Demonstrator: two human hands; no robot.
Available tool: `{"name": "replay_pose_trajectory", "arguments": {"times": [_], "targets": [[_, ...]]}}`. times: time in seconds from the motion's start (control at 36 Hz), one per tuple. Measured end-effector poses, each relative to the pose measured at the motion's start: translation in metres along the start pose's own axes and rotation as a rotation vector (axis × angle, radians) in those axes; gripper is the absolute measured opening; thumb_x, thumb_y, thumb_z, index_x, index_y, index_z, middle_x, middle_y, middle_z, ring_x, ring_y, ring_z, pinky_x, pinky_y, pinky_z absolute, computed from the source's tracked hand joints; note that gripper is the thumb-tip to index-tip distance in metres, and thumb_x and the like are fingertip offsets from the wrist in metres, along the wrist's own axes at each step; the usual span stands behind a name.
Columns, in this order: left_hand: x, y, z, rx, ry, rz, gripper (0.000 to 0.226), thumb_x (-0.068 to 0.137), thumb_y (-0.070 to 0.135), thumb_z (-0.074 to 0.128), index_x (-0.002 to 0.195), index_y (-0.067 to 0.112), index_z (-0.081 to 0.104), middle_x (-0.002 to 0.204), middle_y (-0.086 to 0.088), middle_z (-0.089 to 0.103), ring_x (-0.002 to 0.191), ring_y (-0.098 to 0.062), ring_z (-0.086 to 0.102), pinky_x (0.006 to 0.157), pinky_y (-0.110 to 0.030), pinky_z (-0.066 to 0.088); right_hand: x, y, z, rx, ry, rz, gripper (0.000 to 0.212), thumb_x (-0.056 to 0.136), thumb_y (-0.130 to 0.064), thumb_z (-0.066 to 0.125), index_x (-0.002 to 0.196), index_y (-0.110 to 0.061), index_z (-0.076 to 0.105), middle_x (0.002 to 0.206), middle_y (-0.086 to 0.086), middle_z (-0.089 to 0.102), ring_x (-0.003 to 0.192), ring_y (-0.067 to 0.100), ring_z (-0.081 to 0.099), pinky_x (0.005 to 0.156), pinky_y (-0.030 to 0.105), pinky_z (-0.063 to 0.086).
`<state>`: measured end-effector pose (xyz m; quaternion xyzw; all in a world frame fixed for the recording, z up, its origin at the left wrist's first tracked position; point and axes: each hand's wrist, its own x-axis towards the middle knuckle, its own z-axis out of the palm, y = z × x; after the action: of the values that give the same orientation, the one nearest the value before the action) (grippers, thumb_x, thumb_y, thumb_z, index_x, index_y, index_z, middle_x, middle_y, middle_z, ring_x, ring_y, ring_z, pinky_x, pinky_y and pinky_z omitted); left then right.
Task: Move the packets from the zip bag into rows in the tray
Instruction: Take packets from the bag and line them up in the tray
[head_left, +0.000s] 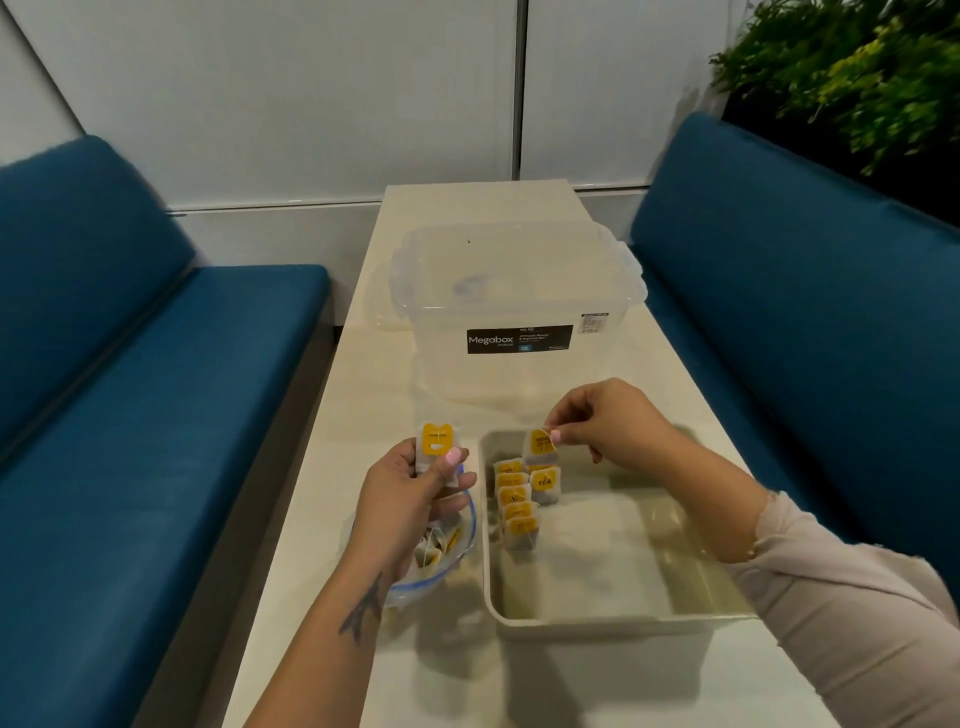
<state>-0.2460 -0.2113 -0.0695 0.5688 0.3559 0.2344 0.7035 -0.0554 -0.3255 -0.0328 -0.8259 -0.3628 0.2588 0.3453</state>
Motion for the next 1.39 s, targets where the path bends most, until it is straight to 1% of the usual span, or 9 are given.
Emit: {"name": "replay_pose_trajectory", "arguments": {"times": [0.11,0.22,0.33,0.72,0.92,1.03,1.17,1.25,1.39], "targets": [[0.0,-0.001,-0.002,-0.003,0.004,-0.013,0.016,0.087,0.02,0.063,0.099,0.009,0.064,0.094,-0.006,0.073,0.087,-0.019,0.072,0.075,-0.03,0.059,0.005,0.026,0.008,-0.161,0.003,0.067,0.006,0.079,-0.018,0.075,0.082,-0.022,0.072,0.077,-0.005,0.066,0.065,0.005,0.054,0.065,0.023,0.043],[-0.003,-0.002,-0.003,-0.006,0.002,-0.016,0.019,0.084,0.019,0.066,0.1,0.008,0.063,0.093,-0.01,0.073,0.087,-0.021,0.071,0.076,-0.033,0.058,0.009,0.044,0.022,-0.196,-0.021,0.144,0.007,0.079,-0.02,0.076,0.079,-0.025,0.071,0.079,-0.002,0.069,0.072,0.014,0.061,0.063,0.024,0.046],[-0.005,-0.003,-0.007,0.025,0.002,-0.003,0.022,0.083,0.022,0.068,0.1,0.008,0.064,0.092,-0.01,0.074,0.088,-0.024,0.071,0.081,-0.039,0.057,0.013,0.056,0.033,-0.211,-0.026,0.178,0.012,0.079,-0.019,0.076,0.075,-0.027,0.068,0.083,-0.004,0.07,0.084,0.014,0.064,0.074,0.026,0.049],[-0.01,-0.007,-0.015,0.061,-0.022,-0.023,0.021,0.082,0.015,0.07,0.102,0.01,0.065,0.095,-0.01,0.073,0.09,-0.027,0.071,0.079,-0.036,0.058,0.016,0.071,0.059,-0.161,0.051,0.224,0.007,0.078,-0.022,0.077,0.082,-0.025,0.073,0.082,-0.006,0.067,0.086,0.013,0.064,0.076,0.026,0.05],[-0.008,-0.009,-0.013,0.086,-0.043,-0.037,0.022,0.085,0.011,0.067,0.107,0.014,0.065,0.101,-0.007,0.072,0.095,-0.024,0.069,0.074,-0.026,0.057,0.013,0.073,0.057,-0.168,0.06,0.234,0.018,0.074,-0.023,0.081,0.09,-0.024,0.072,0.083,-0.007,0.066,0.081,0.012,0.062,0.069,0.025,0.047],[-0.007,-0.008,-0.008,0.069,-0.066,-0.031,0.02,0.09,0.007,0.06,0.109,0.014,0.061,0.108,-0.004,0.07,0.101,-0.017,0.067,0.083,-0.03,0.056,0.011,0.071,0.048,-0.161,0.098,0.209,0.019,0.073,-0.02,0.081,0.088,-0.023,0.069,0.08,-0.009,0.063,0.08,0.01,0.06,0.07,0.022,0.044],[-0.004,-0.005,0.001,0.139,-0.098,0.012,0.02,0.094,0.008,0.054,0.111,0.017,0.058,0.11,0.003,0.068,0.101,-0.009,0.066,0.079,-0.024,0.056,0.005,0.056,0.031,-0.105,0.18,0.131,0.01,0.081,-0.02,0.073,0.087,-0.023,0.065,0.085,-0.004,0.065,0.084,0.014,0.06,0.074,0.025,0.046],[-0.003,-0.003,0.011,0.206,-0.15,0.033,0.023,0.093,0.004,0.053,0.113,0.017,0.056,0.107,0.004,0.069,0.096,-0.006,0.067,0.073,-0.019,0.055,-0.001,0.035,0.023,0.008,0.155,0.034,0.004,0.086,-0.022,0.069,0.089,-0.023,0.067,0.084,-0.007,0.065,0.08,0.008,0.058,0.068,0.021,0.043],[-0.001,-0.003,0.03,0.313,-0.239,0.038,0.033,0.088,0.003,0.06,0.112,0.025,0.053,0.108,-0.004,0.068,0.1,-0.021,0.066,0.082,-0.038,0.057,-0.013,0.0,0.022,0.202,-0.043,-0.058,0.01,0.085,-0.029,0.069,0.095,-0.027,0.07,0.078,-0.011,0.064,0.068,0.001,0.057,0.059,0.018,0.042]]}}
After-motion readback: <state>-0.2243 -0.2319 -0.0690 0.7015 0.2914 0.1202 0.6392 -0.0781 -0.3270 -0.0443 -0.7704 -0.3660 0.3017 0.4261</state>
